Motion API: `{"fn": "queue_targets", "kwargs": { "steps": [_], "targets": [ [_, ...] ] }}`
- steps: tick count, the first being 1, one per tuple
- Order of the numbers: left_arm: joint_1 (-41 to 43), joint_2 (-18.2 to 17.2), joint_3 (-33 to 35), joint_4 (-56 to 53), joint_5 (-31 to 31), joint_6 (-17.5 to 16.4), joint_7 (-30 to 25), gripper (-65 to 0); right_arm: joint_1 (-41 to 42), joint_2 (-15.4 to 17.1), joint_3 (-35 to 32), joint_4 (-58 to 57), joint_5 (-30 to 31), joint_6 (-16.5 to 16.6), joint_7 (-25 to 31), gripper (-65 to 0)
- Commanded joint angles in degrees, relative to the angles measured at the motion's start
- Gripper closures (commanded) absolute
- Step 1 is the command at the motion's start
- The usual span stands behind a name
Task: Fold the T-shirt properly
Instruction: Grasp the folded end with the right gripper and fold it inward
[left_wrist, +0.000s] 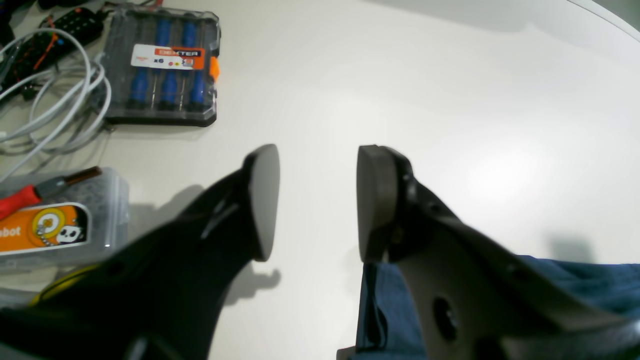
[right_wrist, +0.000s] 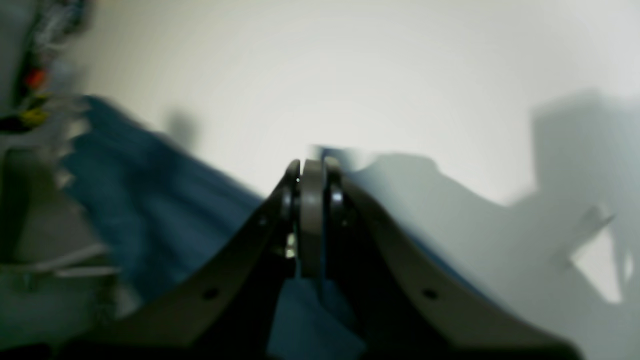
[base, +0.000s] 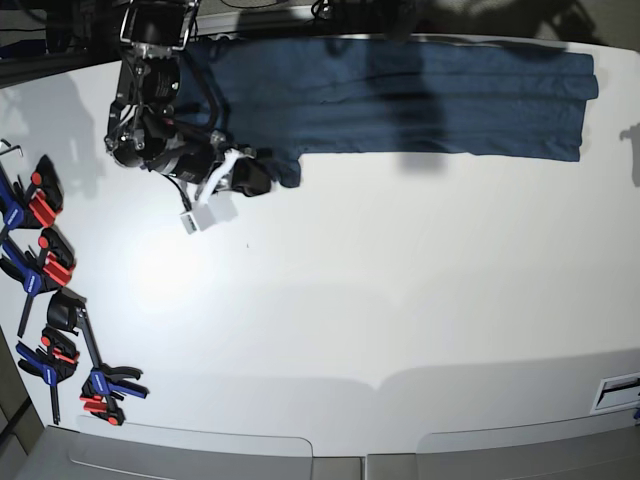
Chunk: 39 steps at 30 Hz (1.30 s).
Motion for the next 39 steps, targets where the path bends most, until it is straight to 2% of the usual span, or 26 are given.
{"fn": "queue_targets", "kwargs": {
  "steps": [1,5,9,16,21,22,24,25,26,29,31,34,39],
  "targets": [
    [-0.15,-1.49,-0.66,0.83,-1.2,-0.3,-1.55,-23.3,-1.11,-0.55,0.04,3.48,2.6,0.78,-0.07,0.0],
    [-0.13,-1.49,-0.66,0.83,-1.2,-0.22,-1.53,-23.2,-8.26,-3.93,0.04,12.92,5.01,0.78,-0.48,0.0],
    [-0.13,-1.49,-0.66,0.83,-1.2,-0.22,-1.53,-23.3,-15.06,-6.69,0.04,17.09,5.29,0.78,-0.68,0.0],
    [-0.15,-1.49,-0.66,0.83,-1.22,-0.22,-1.55,-23.3,-22.64,-7.26,0.04,17.25,5.27,0.78,-1.73,0.0],
    [-0.13,-1.49,-0.66,0.83,-1.2,-0.22,-1.53,-23.3,-23.52,-7.26,0.04,17.25,5.27,0.78,-2.36,0.0],
    [-0.13,-1.49,-0.66,0.83,-1.18,-0.22,-1.49,-23.3,-23.52,-7.26,0.04,17.25,5.29,0.78,-2.32,-1.7],
    [-0.13,-1.49,-0.66,0.83,-1.18,-0.2,-1.07,-23.6,-23.52,-7.26,0.04,17.25,5.33,0.78,-2.23,-19.9],
    [0.0,-1.49,-0.66,0.83,-1.2,-0.2,-0.68,-25.2,-23.52,-7.26,0.04,17.25,5.53,0.78,-2.14,-26.2],
    [0.37,-1.49,-0.66,0.83,-1.2,-0.2,-0.48,-27.4,-23.52,-7.26,0.04,17.27,6.45,0.78,-2.12,-28.9],
    [2.43,-1.46,-0.63,0.83,-1.2,-0.2,-0.22,-32.7,-23.5,-7.26,0.04,18.03,11.45,0.78,-2.16,-29.0],
    [4.31,-1.25,-0.63,0.81,-1.22,-0.2,-0.22,-33.1,-23.45,-7.26,0.04,19.74,12.83,0.78,-2.19,-29.0],
    [6.56,0.02,-0.63,0.57,-1.22,-0.2,-0.26,-33.1,-22.97,-7.23,0.04,23.61,12.79,0.78,-2.08,-29.0],
    [7.26,4.09,-0.52,-3.28,-1.36,-0.22,-0.35,-33.1,-20.31,-7.26,0.04,28.55,12.28,0.78,-1.03,-29.0]
  ]
}}
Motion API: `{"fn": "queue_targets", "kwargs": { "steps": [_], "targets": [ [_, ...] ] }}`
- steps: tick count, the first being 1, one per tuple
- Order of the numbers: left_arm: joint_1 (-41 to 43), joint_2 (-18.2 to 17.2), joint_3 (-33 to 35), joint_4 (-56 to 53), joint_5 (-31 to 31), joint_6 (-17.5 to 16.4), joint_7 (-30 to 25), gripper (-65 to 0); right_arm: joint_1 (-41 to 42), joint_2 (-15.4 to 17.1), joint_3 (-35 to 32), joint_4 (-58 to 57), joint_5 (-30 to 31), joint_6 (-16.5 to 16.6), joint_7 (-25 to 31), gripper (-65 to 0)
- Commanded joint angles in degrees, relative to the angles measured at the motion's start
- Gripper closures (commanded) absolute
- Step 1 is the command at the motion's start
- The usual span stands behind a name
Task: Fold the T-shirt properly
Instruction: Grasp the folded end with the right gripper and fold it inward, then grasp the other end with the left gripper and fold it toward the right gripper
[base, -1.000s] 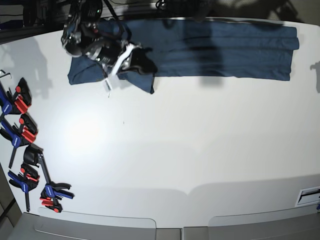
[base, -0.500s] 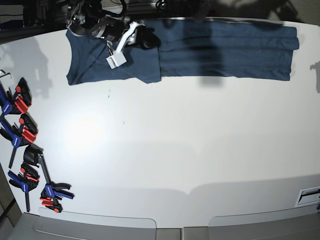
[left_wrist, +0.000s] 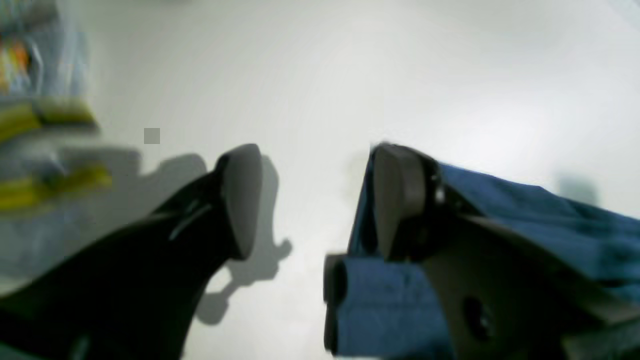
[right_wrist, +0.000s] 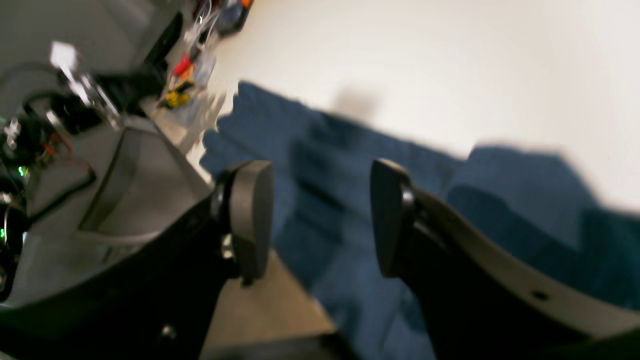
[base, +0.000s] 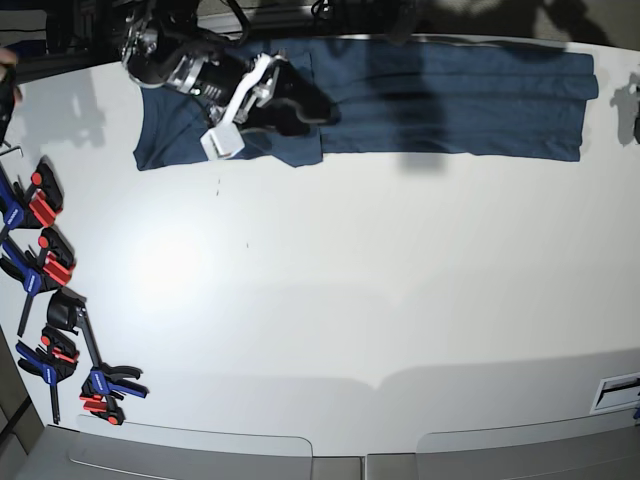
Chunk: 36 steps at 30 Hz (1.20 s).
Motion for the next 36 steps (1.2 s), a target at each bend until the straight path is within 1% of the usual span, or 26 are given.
{"fn": "queue_targets", "kwargs": {
  "steps": [1,3,7,9,11,14,16,20,23,29,36],
  "targets": [
    [0.22,-0.87,-0.52,-0.85,-1.4,-0.22,-1.7,-33.1,0.85,0.11,0.04,1.11,0.7,0.34,1.64,-29.0],
    [0.22,-0.22,-0.52,-4.5,-2.54,-0.24,-1.81,-33.1,2.27,0.11,0.04,1.11,-2.73,0.34,3.15,-29.0],
    [0.22,-0.17,-0.52,-11.41,-5.05,-0.3,-1.55,-33.2,4.15,0.11,0.04,1.11,-9.49,0.34,6.67,-29.0],
    [0.2,-0.22,-0.07,-13.2,-5.11,-0.3,0.42,-35.0,4.83,0.11,0.04,1.11,-12.81,0.34,8.24,-29.0],
    [0.26,-0.22,1.57,-14.19,-5.11,-0.3,1.22,-36.2,5.4,0.11,0.04,1.11,-15.89,0.34,10.16,-29.0],
    [0.22,-0.2,5.81,-14.82,-5.14,-0.3,0.44,-36.2,5.9,0.11,0.04,1.11,-19.47,0.34,12.46,-29.0],
    [0.04,-0.2,8.9,-14.8,-5.99,-0.3,0.35,-36.2,6.01,0.11,0.04,1.11,-21.22,0.34,12.92,-29.0],
    [-0.07,-0.2,13.86,-14.8,-8.59,-0.3,0.63,-36.2,5.99,0.11,0.04,1.11,-23.58,0.34,12.96,-29.0],
    [-0.07,-0.09,16.04,-14.8,-8.92,-0.3,2.43,-36.2,6.01,0.11,0.09,1.11,-24.11,0.34,13.11,-29.0],
    [-0.07,0.31,16.37,-14.8,-8.9,-0.3,5.18,-36.1,6.01,0.09,0.31,1.11,-24.09,0.34,13.25,-29.0],
    [-0.09,0.31,16.37,-14.75,-8.92,-0.3,6.67,-36.0,6.01,0.09,0.31,1.11,-24.11,0.34,13.42,-29.0]
  ]
}}
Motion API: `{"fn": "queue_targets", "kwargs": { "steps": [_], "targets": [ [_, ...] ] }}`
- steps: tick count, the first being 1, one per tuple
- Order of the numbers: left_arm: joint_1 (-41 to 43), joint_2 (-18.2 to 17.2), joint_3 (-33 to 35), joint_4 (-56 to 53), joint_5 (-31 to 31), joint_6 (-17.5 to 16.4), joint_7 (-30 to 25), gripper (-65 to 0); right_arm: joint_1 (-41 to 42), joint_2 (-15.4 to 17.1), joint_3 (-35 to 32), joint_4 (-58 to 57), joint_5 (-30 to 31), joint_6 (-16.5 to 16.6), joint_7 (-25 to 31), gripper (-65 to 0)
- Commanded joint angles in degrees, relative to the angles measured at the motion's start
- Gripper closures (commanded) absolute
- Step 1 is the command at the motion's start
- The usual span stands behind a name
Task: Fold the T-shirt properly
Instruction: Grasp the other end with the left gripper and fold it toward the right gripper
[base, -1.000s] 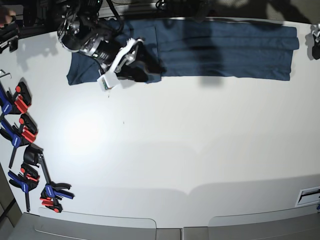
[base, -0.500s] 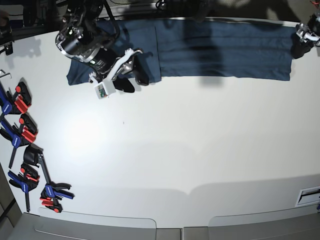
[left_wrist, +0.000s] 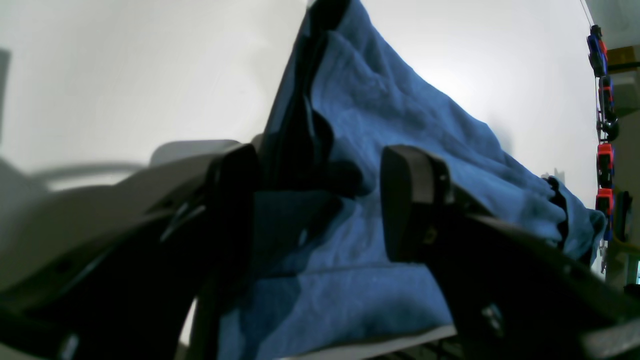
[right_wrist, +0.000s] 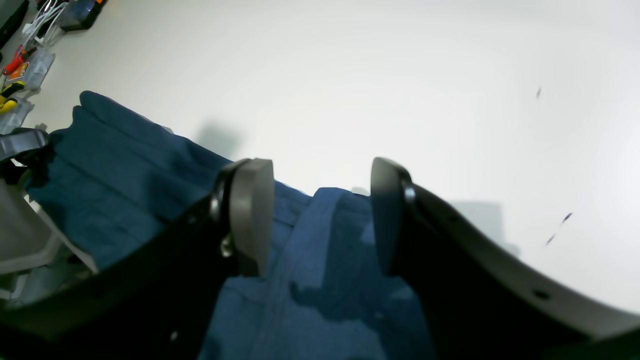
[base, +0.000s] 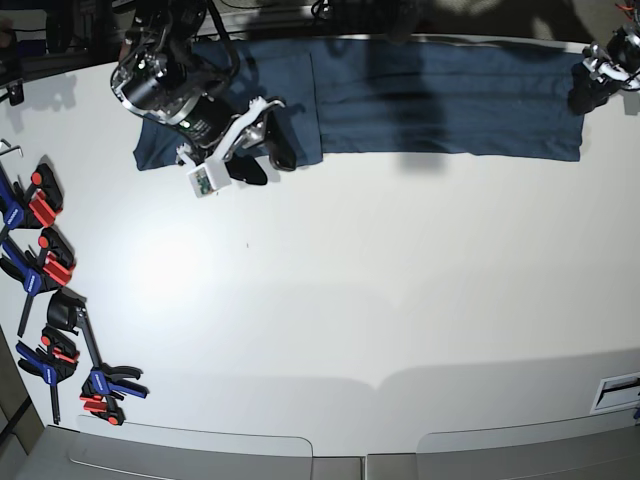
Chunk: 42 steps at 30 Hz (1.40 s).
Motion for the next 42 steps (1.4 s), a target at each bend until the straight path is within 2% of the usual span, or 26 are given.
{"fn": "queue_targets", "kwargs": {
  "steps": [1,4,11,12,14,15,17,19,22,24,27,33,37,42],
  "targets": [
    [0.33,-0.61,0.02,0.28,1.46,0.6,2.43,-35.6,0.46,0.13,0.13,1.05,1.42,0.32,1.6,-29.0],
    [0.33,-0.61,0.02,0.28,1.46,0.6,2.62,-33.9,0.46,0.11,0.13,1.05,1.42,0.32,1.75,-29.0],
    [0.17,-0.61,0.02,0.28,1.4,0.6,3.48,-22.7,0.46,0.13,0.13,1.05,1.42,0.32,2.03,-29.0],
    [0.2,-0.61,0.02,0.28,1.2,0.6,2.8,-18.3,0.46,0.13,0.13,1.05,1.4,0.32,2.03,-29.0],
    [0.2,-0.61,0.0,0.28,-1.33,0.6,1.2,-1.8,0.46,0.11,0.13,1.05,1.38,0.32,2.03,-29.0],
    [0.2,-0.61,0.0,0.28,-3.17,0.6,0.39,0.0,0.46,0.11,0.13,1.05,1.18,0.32,2.03,-29.0],
    [-0.15,-0.61,0.0,0.39,-7.41,0.6,0.37,0.0,0.46,0.09,0.13,1.01,-2.69,-3.54,2.8,-29.0],
    [-0.61,-0.61,-0.02,0.83,-9.6,0.6,2.25,0.0,0.46,0.11,0.13,0.74,-9.57,-7.3,4.52,-29.0],
    [-0.42,-0.57,-0.02,3.82,-15.69,0.6,7.23,0.0,0.46,0.15,0.15,0.28,-19.04,-12.04,6.51,-29.0],
    [-0.35,0.09,-0.02,6.82,-18.5,0.6,11.93,0.0,0.46,0.31,0.31,-0.57,-21.55,-14.1,7.17,-29.0],
    [0.07,2.91,0.0,12.59,-18.5,0.6,17.75,0.0,0.48,0.28,1.88,-2.82,-22.43,-14.78,8.07,-29.0],
    [1.92,10.14,0.44,24.48,-18.5,0.6,19.54,0.0,2.08,1.05,9.07,-8.48,-23.91,-16.59,9.05,-29.0],
    [1.92,10.45,4.46,29.55,-18.5,0.6,19.52,0.0,3.69,4.55,13.38,-12.44,-22.21,-16.59,9.31,-29.0],
    [1.4,10.47,14.25,33.66,-18.5,0.6,19.06,0.0,5.25,8.83,15.89,-16.9,-21.92,-16.61,9.38,-29.0]
  ]
}}
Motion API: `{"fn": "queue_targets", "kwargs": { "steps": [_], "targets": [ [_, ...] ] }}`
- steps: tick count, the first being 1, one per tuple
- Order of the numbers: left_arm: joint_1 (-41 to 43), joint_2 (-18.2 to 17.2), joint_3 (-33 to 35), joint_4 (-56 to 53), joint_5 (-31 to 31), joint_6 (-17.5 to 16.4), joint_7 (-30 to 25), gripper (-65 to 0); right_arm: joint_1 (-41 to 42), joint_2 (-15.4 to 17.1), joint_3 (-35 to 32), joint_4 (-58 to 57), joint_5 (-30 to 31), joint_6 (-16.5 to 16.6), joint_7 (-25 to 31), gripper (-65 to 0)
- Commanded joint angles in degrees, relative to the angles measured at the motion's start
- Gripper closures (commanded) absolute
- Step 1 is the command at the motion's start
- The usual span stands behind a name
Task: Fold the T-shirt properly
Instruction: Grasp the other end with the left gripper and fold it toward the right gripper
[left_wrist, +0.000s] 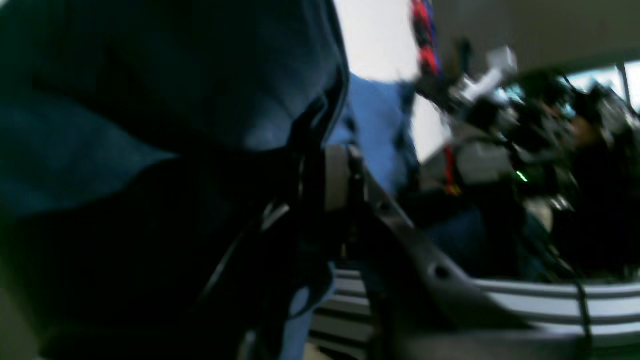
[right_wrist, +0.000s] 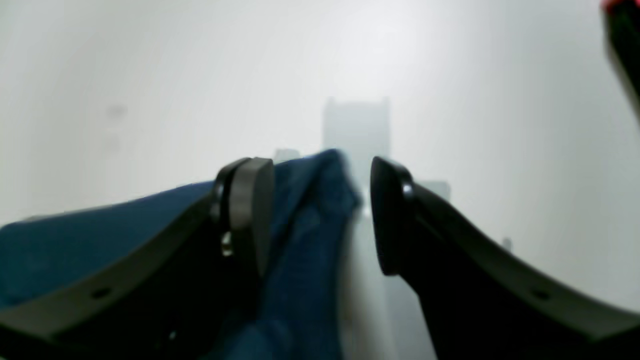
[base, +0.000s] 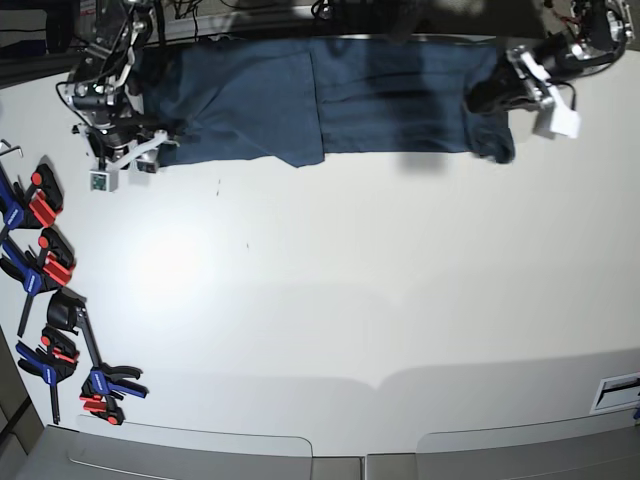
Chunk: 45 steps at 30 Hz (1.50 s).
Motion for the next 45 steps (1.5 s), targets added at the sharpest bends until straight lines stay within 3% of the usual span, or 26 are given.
{"fn": "queue_targets", "kwargs": {
  "steps": [1,5,10,15,19,24,25,28,30,36,45],
  "targets": [
    [-0.09,-0.63,1.77,1.46,-1.67,-0.54,-1.09,0.0,0.31,1.29,0.33,0.39,0.5,0.15,1.07,-29.0],
    [-1.2,-0.15,9.97,1.6,-1.67,-0.54,-1.36,0.0,0.31,2.27,0.33,-0.96,0.48,0.15,1.09,-29.0],
    [-4.37,3.41,16.81,1.6,-1.67,-0.54,-3.21,0.0,0.31,2.12,0.33,-1.09,1.51,0.15,1.11,-29.0],
    [-7.26,4.96,22.82,1.6,4.07,-0.54,-5.77,0.0,0.31,2.12,0.33,-1.09,2.01,0.17,1.09,-29.0],
    [-7.87,4.92,26.21,1.6,8.87,-0.54,-8.04,0.0,0.31,2.12,0.33,-1.09,2.01,0.15,1.09,-29.0],
    [-7.85,4.9,27.28,1.6,9.81,-0.54,-9.11,0.0,0.31,2.12,0.33,-1.09,2.01,0.17,1.11,-29.0],
    [-7.85,4.87,27.28,1.6,9.81,-0.54,-9.09,-1.4,0.31,2.12,0.33,-1.09,2.01,0.15,1.11,-29.0],
    [-7.82,4.9,27.28,1.6,9.79,-0.54,-8.9,-22.0,0.31,2.12,0.33,-1.09,2.03,0.17,1.11,-29.0],
    [-7.85,4.87,27.28,1.6,9.6,-0.54,-8.9,-27.2,0.31,2.12,0.33,-1.09,2.03,0.17,1.11,-29.0],
    [-7.85,4.85,27.28,1.6,4.57,-0.54,-6.86,-27.1,0.31,2.16,0.33,-1.09,2.01,0.17,1.11,-29.0],
    [-7.85,4.57,27.17,1.6,6.93,-0.54,-6.75,-27.1,0.26,5.62,0.66,-1.14,4.48,0.55,-1.31,-29.0]
  ]
}}
